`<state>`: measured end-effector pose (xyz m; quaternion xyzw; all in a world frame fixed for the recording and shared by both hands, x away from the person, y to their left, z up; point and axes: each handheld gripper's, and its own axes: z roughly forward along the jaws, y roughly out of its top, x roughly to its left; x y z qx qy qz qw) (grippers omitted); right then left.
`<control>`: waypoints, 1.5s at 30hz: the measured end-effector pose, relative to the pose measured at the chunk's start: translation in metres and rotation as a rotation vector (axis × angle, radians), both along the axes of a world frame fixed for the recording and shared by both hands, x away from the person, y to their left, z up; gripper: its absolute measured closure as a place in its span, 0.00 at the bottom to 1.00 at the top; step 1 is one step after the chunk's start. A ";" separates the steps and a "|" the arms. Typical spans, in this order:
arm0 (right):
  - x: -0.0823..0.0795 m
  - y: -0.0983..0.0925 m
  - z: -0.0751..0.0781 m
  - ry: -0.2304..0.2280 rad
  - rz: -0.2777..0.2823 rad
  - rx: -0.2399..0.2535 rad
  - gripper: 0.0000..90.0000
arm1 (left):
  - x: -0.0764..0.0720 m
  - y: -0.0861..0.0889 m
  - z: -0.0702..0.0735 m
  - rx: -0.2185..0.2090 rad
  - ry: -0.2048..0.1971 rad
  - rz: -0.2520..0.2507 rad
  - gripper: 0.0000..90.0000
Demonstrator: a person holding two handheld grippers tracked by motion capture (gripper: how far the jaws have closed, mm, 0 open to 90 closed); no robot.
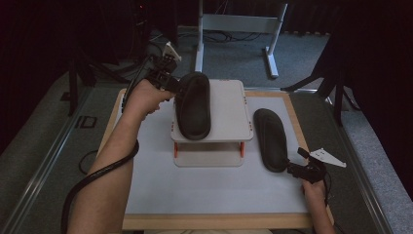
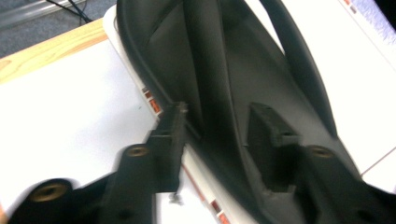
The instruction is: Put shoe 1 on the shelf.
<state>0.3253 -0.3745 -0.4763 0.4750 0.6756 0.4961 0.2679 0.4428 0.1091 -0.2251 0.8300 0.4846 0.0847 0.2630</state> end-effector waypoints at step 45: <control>0.001 0.002 -0.001 0.008 -0.004 -0.015 0.15 | -0.075 0.104 -0.109 -0.190 -0.260 -0.012 0.92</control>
